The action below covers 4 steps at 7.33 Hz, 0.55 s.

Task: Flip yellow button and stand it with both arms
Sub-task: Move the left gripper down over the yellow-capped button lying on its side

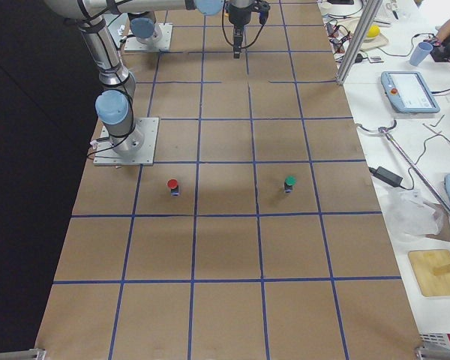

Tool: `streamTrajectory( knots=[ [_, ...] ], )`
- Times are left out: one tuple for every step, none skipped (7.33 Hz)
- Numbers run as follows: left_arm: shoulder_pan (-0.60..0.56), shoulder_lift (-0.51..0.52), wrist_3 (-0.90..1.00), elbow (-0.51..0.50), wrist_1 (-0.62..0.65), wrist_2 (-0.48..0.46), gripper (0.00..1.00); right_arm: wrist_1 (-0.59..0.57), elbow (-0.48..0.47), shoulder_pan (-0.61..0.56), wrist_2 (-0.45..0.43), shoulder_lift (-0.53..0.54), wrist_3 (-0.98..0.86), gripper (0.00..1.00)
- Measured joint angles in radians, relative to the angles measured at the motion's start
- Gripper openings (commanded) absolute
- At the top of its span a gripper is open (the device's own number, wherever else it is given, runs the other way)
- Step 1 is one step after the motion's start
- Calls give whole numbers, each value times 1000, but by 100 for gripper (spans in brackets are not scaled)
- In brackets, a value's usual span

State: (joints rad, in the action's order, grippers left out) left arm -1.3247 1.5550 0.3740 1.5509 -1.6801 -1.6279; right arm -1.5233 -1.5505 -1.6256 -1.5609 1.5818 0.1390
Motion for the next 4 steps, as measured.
streamTrajectory(
  knots=[
    [122, 11, 130, 45, 34, -5, 100, -1, 0, 0, 0, -2, 1, 100],
    [226, 33, 251, 93, 106, -5, 100, -1, 0, 0, 0, -3, 2, 100],
    [288, 61, 348, 141, 203, -6, 100, -3, -1, 0, 1, -3, 6, 100],
    [319, 90, 426, 184, 306, -7, 100, -5, -3, 0, 4, -4, 11, 100]
  ],
)
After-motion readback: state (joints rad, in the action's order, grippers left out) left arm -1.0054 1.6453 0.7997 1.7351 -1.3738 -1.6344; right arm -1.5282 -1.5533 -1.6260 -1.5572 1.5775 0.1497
